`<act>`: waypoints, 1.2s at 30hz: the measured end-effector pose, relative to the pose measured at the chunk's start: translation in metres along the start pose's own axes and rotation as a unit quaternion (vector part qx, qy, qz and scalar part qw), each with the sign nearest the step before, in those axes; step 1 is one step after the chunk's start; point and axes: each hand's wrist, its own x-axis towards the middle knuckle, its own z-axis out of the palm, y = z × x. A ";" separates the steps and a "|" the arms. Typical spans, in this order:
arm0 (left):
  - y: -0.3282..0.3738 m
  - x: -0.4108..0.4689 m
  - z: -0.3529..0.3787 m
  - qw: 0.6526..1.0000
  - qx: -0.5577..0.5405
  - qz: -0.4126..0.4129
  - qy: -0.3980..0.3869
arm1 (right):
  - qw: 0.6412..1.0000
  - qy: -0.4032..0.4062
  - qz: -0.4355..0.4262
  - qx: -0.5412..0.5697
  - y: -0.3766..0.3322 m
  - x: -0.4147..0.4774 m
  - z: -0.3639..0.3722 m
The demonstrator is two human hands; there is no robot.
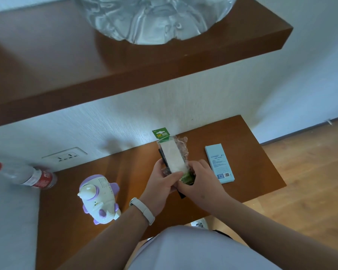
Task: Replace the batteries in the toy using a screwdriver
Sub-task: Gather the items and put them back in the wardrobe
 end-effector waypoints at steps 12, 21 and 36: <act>0.010 0.016 0.002 0.998 -0.059 -0.017 0.028 | 0.996 0.049 0.072 0.031 0.074 0.038 -0.029; 0.009 0.023 0.012 0.997 -0.040 -0.035 0.051 | 0.968 0.039 0.220 -0.111 0.163 0.080 -0.011; 0.000 0.019 0.025 0.994 -0.015 -0.043 0.102 | 0.971 0.060 0.209 -0.096 0.178 0.086 0.002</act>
